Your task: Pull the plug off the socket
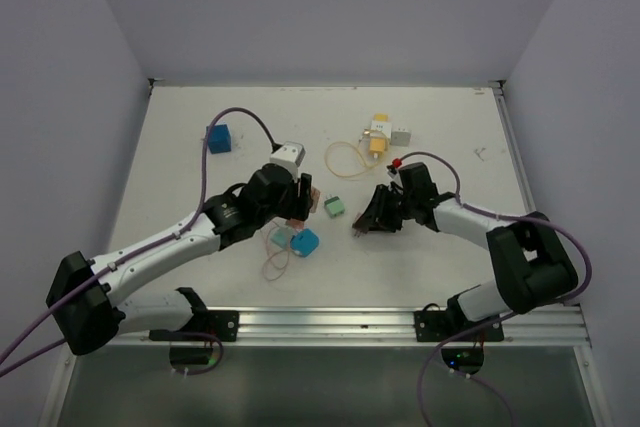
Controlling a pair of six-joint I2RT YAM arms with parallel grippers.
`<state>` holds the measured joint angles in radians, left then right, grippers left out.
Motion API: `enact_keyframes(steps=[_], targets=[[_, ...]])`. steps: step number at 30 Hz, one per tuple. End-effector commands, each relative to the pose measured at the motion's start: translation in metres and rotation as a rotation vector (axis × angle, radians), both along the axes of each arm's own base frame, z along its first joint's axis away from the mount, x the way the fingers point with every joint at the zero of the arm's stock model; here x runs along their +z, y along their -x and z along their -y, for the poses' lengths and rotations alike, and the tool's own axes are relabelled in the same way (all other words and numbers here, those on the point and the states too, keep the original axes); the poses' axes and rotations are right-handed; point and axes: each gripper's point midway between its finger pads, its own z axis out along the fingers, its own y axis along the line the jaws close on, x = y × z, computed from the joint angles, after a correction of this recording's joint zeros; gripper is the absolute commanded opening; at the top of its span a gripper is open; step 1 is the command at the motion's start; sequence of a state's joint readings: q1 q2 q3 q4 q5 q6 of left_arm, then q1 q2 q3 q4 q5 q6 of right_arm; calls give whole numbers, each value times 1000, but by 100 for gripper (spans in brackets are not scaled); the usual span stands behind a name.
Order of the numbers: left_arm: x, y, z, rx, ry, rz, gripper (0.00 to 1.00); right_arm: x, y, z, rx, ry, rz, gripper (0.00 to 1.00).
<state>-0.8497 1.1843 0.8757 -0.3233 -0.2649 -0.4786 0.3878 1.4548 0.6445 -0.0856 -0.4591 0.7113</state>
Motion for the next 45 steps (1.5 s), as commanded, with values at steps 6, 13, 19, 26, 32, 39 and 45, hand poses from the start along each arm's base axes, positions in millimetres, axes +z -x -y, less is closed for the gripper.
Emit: enact_keyframes(steps=[6,13,19,26,32,39,45], targets=[[29,-39,-15,221,86,16,0,-2,-21,-37,105,-75,95,13],[30,-50,-17,264,65,0,0,-5,-24,-37,109,-50,106,35],[28,-54,-16,276,64,-21,0,-11,-20,-3,45,133,120,81],[29,-56,-15,300,79,-35,0,32,-27,20,-29,198,289,89],[40,-63,-13,357,132,-40,0,101,-33,-6,-37,-17,450,88],[61,-70,-5,423,250,-42,0,154,-39,-50,-22,-187,571,87],[84,-75,2,437,327,-30,0,166,-41,-90,39,-234,602,85]])
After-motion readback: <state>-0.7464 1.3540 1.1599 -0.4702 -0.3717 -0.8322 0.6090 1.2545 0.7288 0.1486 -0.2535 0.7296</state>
